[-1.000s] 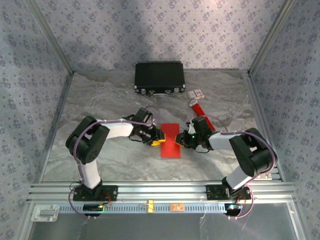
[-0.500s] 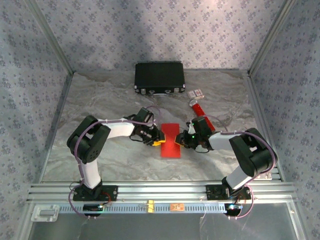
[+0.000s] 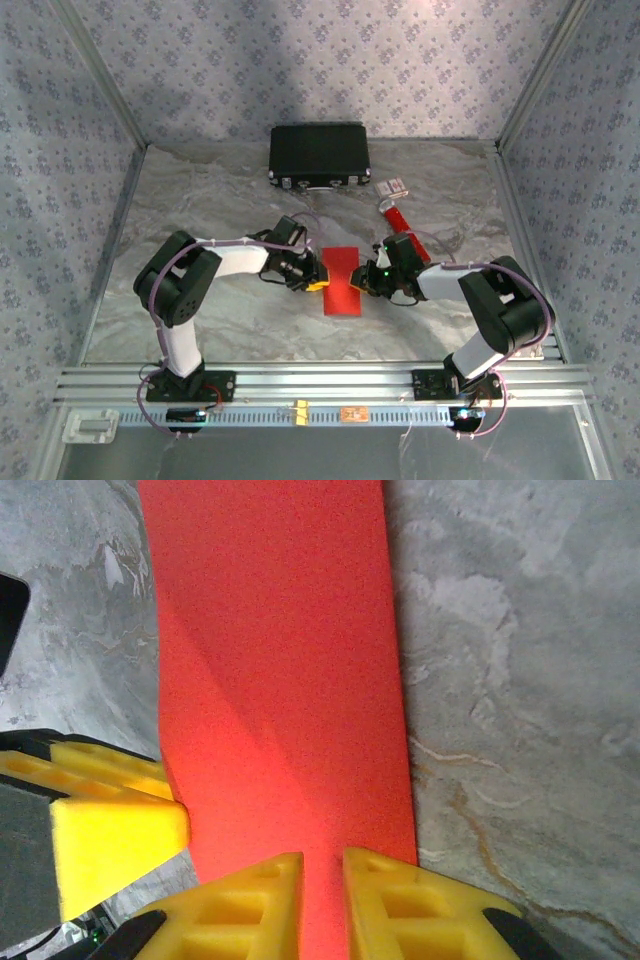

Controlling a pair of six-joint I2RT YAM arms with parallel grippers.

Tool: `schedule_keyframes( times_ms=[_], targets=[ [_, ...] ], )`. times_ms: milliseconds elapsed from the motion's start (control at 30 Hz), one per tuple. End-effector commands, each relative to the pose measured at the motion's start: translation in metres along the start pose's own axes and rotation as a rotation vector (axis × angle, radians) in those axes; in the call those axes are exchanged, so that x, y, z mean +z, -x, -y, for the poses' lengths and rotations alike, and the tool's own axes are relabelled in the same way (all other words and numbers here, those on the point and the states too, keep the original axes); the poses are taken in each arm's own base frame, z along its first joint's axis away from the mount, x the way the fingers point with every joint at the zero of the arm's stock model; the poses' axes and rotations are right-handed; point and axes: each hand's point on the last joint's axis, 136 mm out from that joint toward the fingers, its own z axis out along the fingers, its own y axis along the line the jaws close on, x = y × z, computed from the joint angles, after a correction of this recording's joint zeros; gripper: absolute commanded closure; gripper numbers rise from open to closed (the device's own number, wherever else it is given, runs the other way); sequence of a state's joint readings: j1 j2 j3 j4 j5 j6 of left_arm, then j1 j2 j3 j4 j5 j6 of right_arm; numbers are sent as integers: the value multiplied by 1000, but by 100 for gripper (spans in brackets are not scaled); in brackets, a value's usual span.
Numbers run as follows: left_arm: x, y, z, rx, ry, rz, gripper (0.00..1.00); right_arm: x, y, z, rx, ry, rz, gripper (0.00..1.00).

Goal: Fold a paper plane with a square sheet of paper (pick it up from the middle)
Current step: Third fold the triangle at the center of the table.

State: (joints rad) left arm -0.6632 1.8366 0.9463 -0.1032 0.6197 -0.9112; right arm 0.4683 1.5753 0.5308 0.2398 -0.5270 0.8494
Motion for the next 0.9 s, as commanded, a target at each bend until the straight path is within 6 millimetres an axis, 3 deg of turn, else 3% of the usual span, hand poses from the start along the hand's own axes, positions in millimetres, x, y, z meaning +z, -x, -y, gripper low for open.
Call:
schedule_keyframes(
  times_ms=[0, 267, 533, 867],
  targets=[
    [-6, -3, 6, 6, -29, 6, 77, 0, -8, 18, 35, -84, -13, 80],
    [-13, 5, 16, 27, -112, 59, 68, 0, -9, 17, 32, -86, -16, 80],
    [-19, 12, 16, 7, -164, 94, 67, 1, -8, 15, 30, -85, -17, 80],
    [-13, 2, -4, -46, -48, 47, 64, 1, -8, 16, 29, -90, -16, 80]
  ],
)
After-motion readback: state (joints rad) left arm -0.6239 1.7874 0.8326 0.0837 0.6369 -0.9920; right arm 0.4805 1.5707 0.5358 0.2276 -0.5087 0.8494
